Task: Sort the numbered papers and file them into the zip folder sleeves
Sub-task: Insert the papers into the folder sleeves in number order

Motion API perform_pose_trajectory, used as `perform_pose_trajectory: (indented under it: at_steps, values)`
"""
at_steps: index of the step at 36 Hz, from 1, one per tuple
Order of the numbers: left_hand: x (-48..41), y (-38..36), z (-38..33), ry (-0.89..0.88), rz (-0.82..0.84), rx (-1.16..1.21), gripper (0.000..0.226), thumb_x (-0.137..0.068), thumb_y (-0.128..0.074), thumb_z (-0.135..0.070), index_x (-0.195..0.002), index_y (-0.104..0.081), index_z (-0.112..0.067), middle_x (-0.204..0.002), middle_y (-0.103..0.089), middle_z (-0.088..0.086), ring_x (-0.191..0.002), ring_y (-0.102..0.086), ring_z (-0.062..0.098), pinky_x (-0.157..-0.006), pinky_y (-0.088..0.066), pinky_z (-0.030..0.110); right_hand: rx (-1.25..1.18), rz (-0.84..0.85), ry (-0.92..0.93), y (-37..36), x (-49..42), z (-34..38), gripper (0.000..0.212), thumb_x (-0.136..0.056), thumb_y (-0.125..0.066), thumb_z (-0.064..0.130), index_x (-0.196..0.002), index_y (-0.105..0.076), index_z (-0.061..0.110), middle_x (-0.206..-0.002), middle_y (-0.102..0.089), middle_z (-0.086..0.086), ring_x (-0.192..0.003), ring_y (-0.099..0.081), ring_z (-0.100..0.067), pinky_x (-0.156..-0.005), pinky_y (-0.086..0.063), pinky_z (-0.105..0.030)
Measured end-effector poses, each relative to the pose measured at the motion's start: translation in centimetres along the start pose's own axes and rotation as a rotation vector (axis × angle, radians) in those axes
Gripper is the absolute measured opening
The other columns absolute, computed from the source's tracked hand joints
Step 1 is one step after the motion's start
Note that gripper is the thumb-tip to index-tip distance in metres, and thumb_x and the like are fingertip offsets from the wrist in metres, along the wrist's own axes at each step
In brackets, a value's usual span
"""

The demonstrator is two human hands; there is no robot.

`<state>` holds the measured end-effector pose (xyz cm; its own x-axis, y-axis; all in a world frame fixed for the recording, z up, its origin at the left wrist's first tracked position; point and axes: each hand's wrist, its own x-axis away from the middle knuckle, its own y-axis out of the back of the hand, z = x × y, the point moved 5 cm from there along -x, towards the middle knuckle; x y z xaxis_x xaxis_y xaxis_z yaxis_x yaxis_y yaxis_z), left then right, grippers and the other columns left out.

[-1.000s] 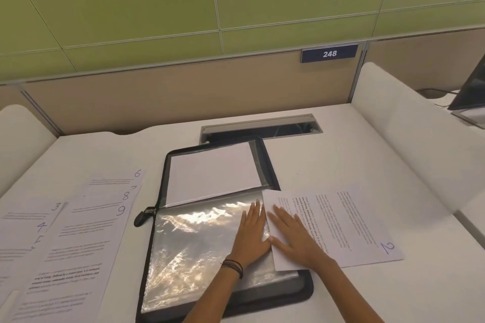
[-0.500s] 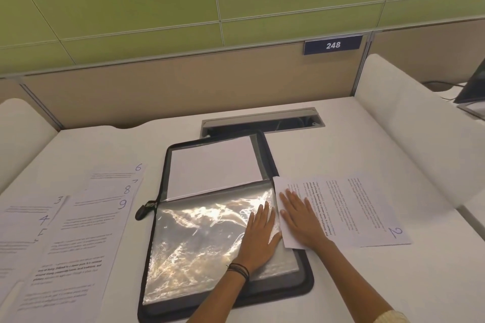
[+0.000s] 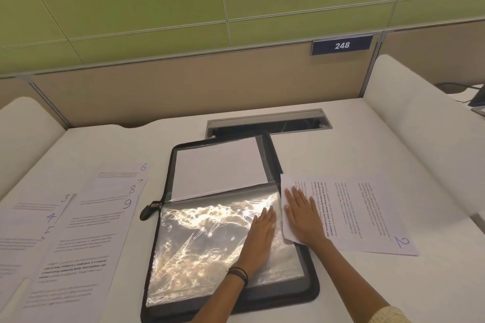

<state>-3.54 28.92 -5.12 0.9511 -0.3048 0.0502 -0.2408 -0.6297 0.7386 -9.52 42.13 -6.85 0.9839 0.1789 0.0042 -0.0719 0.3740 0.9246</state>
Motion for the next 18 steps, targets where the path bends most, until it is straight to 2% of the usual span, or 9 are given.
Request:
perform_pose_trajectory:
  at_steps: [4, 5, 8, 13, 16, 18]
  values:
    - [0.2, 0.3, -0.3, 0.046, 0.018, 0.098, 0.045, -0.104, -0.014, -0.026, -0.148, -0.007, -0.022, -0.151, 0.003, -0.016, -0.139, 0.007, -0.007, -0.107, 0.014, 0.005, 0.005, -0.014, -0.013, -0.1, 0.1, 0.1, 0.088, -0.076, 0.029, 0.061, -0.150, -0.002, 0.023, -0.158, 0.001, -0.001, -0.146, -0.001, -0.018, -0.114, 0.012, -0.035]
    - [0.3, 0.3, -0.5, 0.054, 0.020, 0.102, 0.047, -0.102, -0.009, -0.034, -0.148, -0.007, -0.023, -0.151, 0.003, -0.017, -0.139, 0.007, -0.007, -0.107, 0.014, 0.005, 0.007, -0.018, -0.016, 0.0, 0.1, 0.2, 0.089, -0.076, 0.030, 0.061, -0.150, -0.002, 0.022, -0.158, 0.001, -0.002, -0.146, -0.001, -0.018, -0.113, 0.012, -0.034]
    - [0.3, 0.5, -1.0, 0.053, 0.003, 0.113, 0.072, -0.083, 0.003, -0.061, -0.146, -0.006, -0.026, -0.150, 0.003, -0.019, -0.138, 0.008, -0.010, -0.107, 0.014, 0.006, 0.015, -0.038, -0.020, 0.0, 0.5, 0.4, 0.090, -0.076, 0.031, 0.060, -0.150, -0.002, 0.021, -0.158, -0.001, -0.004, -0.146, -0.001, -0.020, -0.112, 0.014, -0.035]
    - [0.1, 1.0, -1.7, 0.042, -0.037, 0.109, 0.086, -0.072, 0.015, -0.080, -0.141, -0.007, -0.034, -0.146, 0.006, -0.028, -0.128, 0.016, -0.026, -0.110, 0.016, 0.009, -0.013, -0.070, -0.039, -0.2, 1.0, 0.7, 0.083, -0.080, 0.026, 0.059, -0.149, -0.004, 0.023, -0.157, -0.004, -0.007, -0.143, 0.002, -0.019, -0.112, 0.013, -0.038]
    - [0.1, 1.4, -2.2, 0.047, -0.029, 0.109, 0.079, -0.077, 0.010, -0.070, -0.143, -0.005, -0.030, -0.146, 0.005, -0.024, -0.123, 0.018, -0.029, -0.107, 0.017, 0.007, -0.018, -0.068, -0.050, 0.1, 0.9, 1.1, 0.080, -0.087, 0.019, 0.055, -0.148, -0.018, 0.018, -0.155, -0.016, -0.014, -0.143, -0.013, -0.029, -0.112, 0.005, -0.046]
    - [-0.2, 1.5, -2.2, 0.034, -0.055, 0.142, 0.083, -0.078, 0.010, -0.072, -0.146, -0.008, -0.027, -0.149, 0.005, -0.020, -0.130, 0.014, -0.023, -0.112, 0.014, 0.013, 0.007, -0.051, -0.071, 0.4, 1.0, 1.3, 0.075, -0.093, 0.011, 0.050, -0.146, -0.028, 0.014, -0.150, -0.027, -0.018, -0.138, -0.027, -0.036, -0.109, -0.007, -0.052]
